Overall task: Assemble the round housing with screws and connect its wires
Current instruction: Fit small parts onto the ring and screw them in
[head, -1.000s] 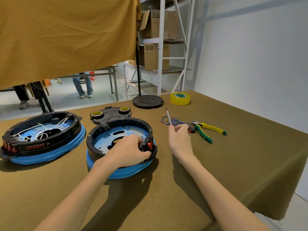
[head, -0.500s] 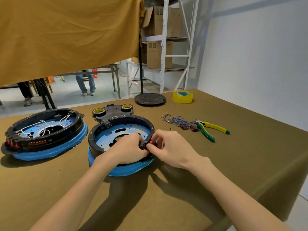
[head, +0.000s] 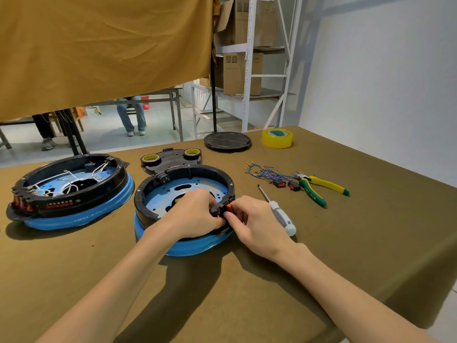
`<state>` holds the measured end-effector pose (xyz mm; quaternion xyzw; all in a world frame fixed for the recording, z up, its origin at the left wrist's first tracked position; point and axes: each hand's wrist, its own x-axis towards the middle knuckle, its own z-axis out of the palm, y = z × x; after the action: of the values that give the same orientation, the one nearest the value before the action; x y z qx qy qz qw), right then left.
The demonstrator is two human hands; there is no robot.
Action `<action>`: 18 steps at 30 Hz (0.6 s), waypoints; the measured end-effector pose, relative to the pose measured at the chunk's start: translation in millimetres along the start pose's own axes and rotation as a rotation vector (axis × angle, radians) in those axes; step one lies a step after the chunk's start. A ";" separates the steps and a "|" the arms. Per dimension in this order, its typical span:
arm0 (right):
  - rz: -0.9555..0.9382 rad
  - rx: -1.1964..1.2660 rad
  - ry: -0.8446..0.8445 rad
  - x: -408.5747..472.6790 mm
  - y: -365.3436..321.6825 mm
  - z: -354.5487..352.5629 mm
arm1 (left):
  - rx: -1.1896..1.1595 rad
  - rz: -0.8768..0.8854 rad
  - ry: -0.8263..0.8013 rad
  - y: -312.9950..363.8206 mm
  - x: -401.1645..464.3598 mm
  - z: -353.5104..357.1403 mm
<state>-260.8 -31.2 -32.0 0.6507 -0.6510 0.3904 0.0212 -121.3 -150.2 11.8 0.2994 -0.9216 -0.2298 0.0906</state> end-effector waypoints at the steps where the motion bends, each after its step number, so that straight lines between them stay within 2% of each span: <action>1: 0.000 0.000 0.005 -0.8 0.0 0.7 | -0.001 0.002 -0.003 -0.1 0.3 0.2; 13: -0.004 -0.115 0.001 -7.5 -2.6 6.1 | 0.017 -0.019 -0.044 0.5 2.0 -1.2; 18: -0.033 -0.142 -0.055 -6.2 -3.0 0.0 | 0.010 -0.030 -0.109 2.5 1.6 0.2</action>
<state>-257.2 -25.6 -33.8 0.6686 -0.6667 0.3246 0.0558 -124.0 -149.2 12.9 0.3009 -0.9217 -0.2424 0.0351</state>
